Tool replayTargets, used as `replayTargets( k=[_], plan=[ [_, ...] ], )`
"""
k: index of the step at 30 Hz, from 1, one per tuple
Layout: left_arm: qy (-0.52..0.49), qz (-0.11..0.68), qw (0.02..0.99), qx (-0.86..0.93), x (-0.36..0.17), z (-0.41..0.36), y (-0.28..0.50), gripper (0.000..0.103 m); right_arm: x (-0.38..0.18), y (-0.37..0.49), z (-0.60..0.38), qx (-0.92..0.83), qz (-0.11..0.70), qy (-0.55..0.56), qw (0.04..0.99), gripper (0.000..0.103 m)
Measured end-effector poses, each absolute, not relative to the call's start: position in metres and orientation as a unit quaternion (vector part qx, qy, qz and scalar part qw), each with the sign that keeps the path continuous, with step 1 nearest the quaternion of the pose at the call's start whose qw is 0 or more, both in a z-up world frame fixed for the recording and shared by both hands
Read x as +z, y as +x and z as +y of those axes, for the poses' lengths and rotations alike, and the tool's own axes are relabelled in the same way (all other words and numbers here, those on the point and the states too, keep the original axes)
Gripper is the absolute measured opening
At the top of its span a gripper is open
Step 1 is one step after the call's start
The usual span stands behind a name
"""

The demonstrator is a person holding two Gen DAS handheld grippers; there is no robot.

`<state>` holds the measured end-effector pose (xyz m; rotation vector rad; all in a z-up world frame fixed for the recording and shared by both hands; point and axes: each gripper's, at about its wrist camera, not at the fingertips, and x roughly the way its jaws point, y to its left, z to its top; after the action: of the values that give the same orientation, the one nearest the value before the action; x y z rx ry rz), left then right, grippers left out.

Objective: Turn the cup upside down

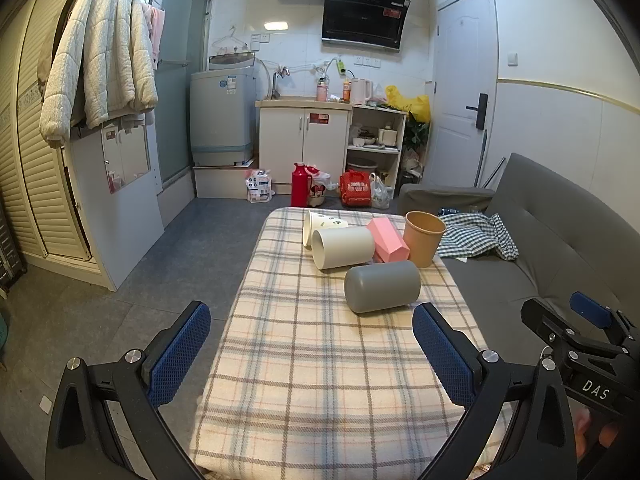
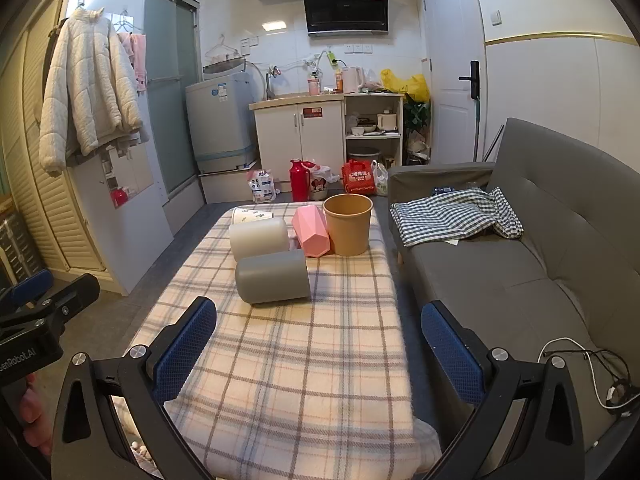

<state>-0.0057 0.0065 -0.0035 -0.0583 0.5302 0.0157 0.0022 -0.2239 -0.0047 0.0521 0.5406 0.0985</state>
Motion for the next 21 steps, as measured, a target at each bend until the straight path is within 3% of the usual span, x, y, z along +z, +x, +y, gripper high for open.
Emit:
replayTargets(
  k=[21],
  plan=[
    [-0.030,0.262,0.964,0.008,-0.0045,0.0078,-0.0058,0.103,-0.0068,0.0040,-0.2231,0.051,0.270,0.027,0.961,0.103]
  ],
)
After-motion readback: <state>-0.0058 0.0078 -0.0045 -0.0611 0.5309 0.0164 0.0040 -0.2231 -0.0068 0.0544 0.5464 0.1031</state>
